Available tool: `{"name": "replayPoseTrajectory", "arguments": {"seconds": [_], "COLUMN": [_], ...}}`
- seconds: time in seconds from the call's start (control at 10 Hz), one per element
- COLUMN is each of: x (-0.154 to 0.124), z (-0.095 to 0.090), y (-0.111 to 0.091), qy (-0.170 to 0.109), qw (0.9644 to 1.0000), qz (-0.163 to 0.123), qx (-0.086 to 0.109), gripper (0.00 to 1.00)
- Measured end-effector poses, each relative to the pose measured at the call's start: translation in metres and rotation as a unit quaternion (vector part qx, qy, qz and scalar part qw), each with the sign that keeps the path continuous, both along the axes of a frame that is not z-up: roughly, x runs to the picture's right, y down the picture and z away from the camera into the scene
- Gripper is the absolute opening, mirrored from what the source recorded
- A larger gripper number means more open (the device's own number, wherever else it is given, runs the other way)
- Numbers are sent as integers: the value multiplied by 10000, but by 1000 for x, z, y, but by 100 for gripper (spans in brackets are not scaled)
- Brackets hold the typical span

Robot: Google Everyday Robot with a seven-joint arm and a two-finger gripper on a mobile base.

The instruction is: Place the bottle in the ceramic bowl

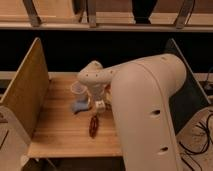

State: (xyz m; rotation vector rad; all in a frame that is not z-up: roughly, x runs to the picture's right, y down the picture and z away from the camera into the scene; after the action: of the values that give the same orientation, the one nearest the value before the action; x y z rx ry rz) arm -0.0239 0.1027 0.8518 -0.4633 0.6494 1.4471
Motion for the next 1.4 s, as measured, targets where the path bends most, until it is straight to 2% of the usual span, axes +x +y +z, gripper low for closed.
{"name": "replayPoseTrajectory", "arguments": {"seconds": [0.5, 1.0, 1.3, 1.4], "x": [4, 5, 5, 5], "z": [23, 45, 52, 53], "y": [9, 21, 24, 23], "qy": [-130, -278, -361, -386], "qw": [9992, 9965, 9956, 9954], "qz": [290, 628, 725, 750], "qx": [-245, -470, -478, -465], "gripper": [80, 78, 50, 38]}}
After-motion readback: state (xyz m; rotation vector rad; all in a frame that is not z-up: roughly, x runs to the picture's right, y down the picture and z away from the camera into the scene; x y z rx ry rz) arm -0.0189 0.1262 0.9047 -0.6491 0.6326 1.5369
